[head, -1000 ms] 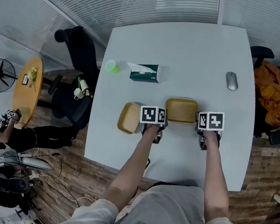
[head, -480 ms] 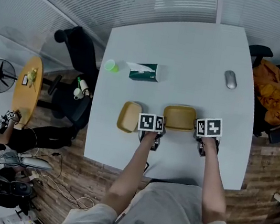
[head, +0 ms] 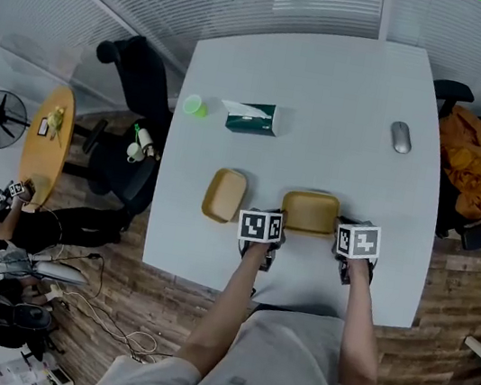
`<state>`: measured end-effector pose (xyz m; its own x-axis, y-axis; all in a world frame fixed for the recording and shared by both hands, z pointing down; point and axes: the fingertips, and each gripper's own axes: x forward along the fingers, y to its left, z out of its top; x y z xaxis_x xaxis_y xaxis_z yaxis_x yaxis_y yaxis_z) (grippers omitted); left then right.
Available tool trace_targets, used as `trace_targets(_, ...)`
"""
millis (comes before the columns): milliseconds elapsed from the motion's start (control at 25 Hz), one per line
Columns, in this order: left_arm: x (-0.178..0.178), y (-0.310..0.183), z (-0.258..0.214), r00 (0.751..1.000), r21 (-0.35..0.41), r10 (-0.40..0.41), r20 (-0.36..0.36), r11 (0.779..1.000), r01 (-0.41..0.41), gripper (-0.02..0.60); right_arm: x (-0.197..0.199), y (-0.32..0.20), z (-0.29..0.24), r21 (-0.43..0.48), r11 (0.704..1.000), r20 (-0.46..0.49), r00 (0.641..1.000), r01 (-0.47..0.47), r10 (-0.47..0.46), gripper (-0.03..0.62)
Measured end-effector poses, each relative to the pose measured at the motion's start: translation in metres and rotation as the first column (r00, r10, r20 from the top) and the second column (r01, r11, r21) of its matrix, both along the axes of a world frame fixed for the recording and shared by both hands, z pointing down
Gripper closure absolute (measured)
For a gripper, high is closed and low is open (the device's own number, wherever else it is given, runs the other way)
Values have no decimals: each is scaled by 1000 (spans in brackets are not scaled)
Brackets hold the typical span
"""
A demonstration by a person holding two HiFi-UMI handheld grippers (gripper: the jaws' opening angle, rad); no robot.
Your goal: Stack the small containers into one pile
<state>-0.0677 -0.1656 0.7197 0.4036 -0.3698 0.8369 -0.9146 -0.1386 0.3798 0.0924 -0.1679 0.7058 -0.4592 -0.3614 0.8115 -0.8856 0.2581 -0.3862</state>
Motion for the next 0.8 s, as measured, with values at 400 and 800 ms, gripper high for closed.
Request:
trace_targets(400,-7,-3,-3,1000,28,-9,9,1000,9,475,9,-1,-5,61,998,-31,999,-29,31,536)
trace_targets(800,-21,5,-12,999,63,-47,5,997,47,476,19,-2,-4,85,996,-22,999,-38,40,545)
